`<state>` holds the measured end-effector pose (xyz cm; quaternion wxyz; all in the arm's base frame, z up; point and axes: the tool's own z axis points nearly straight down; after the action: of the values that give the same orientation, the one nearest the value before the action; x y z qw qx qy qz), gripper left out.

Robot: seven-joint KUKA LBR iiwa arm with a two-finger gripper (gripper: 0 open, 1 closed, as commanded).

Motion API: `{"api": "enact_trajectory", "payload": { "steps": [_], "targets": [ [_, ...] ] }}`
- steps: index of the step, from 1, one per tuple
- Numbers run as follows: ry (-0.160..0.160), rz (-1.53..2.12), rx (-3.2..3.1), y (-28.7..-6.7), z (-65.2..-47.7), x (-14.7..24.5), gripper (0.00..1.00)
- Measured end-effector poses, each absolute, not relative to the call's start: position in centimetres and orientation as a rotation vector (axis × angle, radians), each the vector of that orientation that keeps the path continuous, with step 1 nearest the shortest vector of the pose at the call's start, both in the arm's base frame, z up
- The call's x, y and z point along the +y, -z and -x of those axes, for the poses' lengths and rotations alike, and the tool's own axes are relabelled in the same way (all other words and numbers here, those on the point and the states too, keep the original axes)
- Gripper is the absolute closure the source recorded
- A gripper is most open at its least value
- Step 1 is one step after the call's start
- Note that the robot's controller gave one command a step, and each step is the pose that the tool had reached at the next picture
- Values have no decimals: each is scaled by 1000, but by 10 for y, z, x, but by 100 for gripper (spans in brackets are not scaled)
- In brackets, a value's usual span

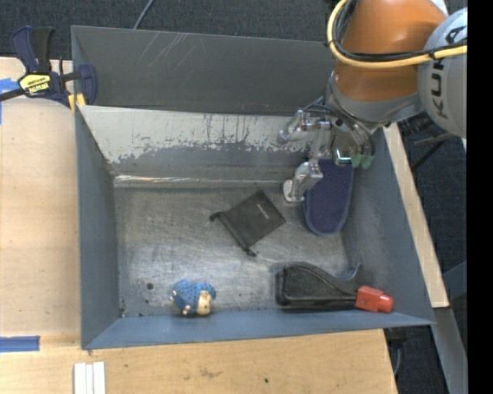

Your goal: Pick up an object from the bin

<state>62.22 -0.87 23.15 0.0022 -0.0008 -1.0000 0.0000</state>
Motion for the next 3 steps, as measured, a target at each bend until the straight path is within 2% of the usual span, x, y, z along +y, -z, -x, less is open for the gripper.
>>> {"api": "enact_trajectory", "payload": {
  "steps": [1,2,3],
  "targets": [
    [1,-381,-3115,-109,-605,-3,0],
    [-3,-482,-3109,-77,-609,18,0],
    [-1,-481,-3126,-81,-614,19,100]
  ]
}}
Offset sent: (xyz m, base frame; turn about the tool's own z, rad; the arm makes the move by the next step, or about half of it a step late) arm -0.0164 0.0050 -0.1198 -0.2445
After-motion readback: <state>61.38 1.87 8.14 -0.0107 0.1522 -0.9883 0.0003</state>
